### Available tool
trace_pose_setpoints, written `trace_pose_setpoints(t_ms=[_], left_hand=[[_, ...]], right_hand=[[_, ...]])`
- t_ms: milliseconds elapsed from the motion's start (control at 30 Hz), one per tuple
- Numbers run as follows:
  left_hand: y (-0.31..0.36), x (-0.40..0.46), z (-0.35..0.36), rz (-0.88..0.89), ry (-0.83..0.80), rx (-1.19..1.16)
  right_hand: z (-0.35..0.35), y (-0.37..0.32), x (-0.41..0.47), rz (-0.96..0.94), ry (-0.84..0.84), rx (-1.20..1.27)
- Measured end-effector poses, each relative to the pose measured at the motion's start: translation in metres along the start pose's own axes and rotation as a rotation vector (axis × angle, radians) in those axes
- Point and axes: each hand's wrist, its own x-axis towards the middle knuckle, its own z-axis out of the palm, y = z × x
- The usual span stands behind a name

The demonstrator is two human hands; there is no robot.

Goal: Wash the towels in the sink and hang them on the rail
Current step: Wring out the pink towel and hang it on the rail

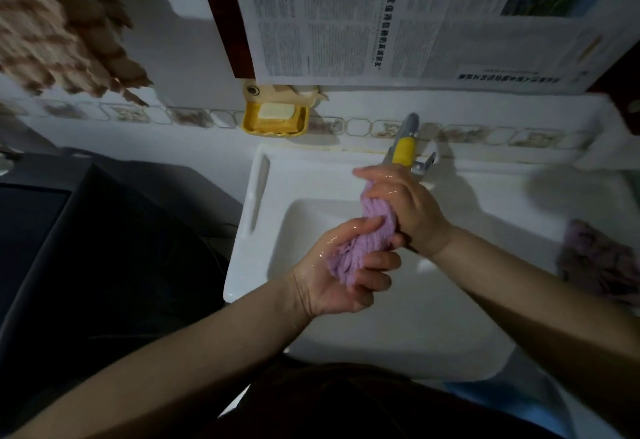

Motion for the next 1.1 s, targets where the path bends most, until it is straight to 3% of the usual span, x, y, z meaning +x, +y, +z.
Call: trace_pose_setpoints(t_ms=[133,233,300,367,400,467,533,600,700,733,800,900,1100], left_hand=[[0.004,-0.010,0.002,-0.058,0.316,0.296],[0.011,-0.002,0.006,-0.091,0.679,0.701],[0.018,0.008,0.000,-0.069,0.943,1.007],[0.024,0.014,-0.013,-0.016,1.188,1.283],[0.026,0.015,-0.020,-0.002,1.263,1.464],[0.030,0.014,-0.031,-0.011,1.312,1.910],[0.041,0.011,-0.032,-0.077,1.231,2.401],[0.057,0.011,-0.025,-0.150,1.013,2.790],[0.084,0.013,-0.008,-0.210,0.648,3.081],[0.091,0.013,-0.004,-0.148,0.547,3.145],[0.101,0.011,0.002,0.123,0.263,3.251],[0.106,0.005,0.010,0.295,0.074,3.310],[0.107,0.005,0.023,0.693,0.008,3.349]], right_hand=[[-0.024,0.019,0.007,-0.378,-0.295,-0.262],[-0.025,0.025,0.012,-0.459,-0.520,-0.450],[-0.017,0.019,0.015,-0.318,-0.725,-0.542],[-0.007,0.005,0.021,-0.012,-1.015,-0.630],[-0.003,0.001,0.021,0.169,-1.109,-0.644],[0.004,-0.001,0.017,0.443,-1.145,-0.554],[0.007,0.002,0.008,0.698,-1.076,-0.351],[0.011,0.000,-0.002,0.996,-0.896,-0.041],[0.020,-0.021,-0.008,1.438,-0.513,0.443],[0.022,-0.028,-0.010,1.531,-0.417,0.572],[0.025,-0.039,-0.008,1.631,-0.265,0.779],[0.026,-0.055,0.000,1.708,-0.120,1.064],[0.016,-0.071,0.014,1.750,-0.022,1.367]])
